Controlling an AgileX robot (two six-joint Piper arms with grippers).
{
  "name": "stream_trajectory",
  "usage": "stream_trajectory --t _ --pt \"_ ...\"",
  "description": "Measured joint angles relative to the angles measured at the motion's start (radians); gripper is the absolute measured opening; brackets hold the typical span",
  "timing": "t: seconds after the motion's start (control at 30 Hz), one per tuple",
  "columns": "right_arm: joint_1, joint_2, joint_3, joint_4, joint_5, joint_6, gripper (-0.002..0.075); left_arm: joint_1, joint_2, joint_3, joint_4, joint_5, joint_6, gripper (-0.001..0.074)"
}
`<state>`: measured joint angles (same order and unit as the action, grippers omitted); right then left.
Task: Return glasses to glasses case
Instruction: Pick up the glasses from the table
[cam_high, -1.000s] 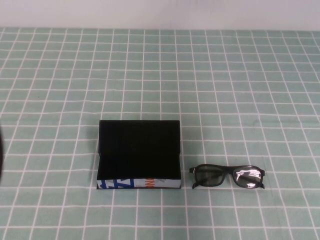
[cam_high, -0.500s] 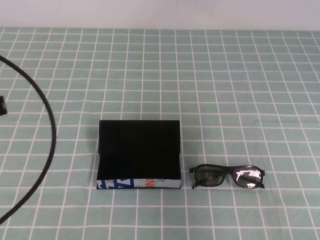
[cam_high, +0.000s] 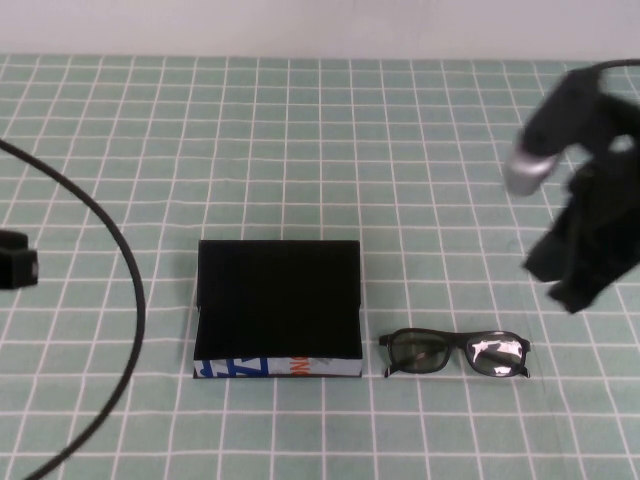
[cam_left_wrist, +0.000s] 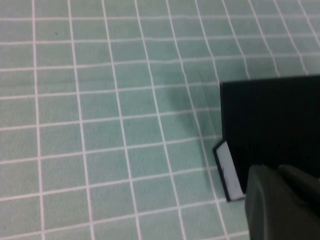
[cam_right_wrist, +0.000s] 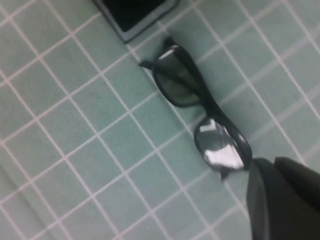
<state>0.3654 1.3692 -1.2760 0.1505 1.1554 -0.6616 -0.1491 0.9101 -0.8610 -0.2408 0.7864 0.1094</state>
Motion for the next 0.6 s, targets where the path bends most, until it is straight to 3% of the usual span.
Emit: stream_trajectory --t 0.33,0.43,0.6 --pt "0.080 0.246 -0.014 -0.006 -0.079 -0.195 0.0009 0.000 0.000 0.000 0.000 0.047 0.086 -0.0002" --pt "0.096 0.297 -0.014 -0.010 -0.094 -0.216 0.0088 0.000 0.000 0.000 0.000 0.047 0.088 -0.0002" --pt "0.103 0.360 -0.016 -0.038 -0.124 -0.226 0.0301 0.000 0.000 0.000 -0.002 0.047 0.090 -0.0002"
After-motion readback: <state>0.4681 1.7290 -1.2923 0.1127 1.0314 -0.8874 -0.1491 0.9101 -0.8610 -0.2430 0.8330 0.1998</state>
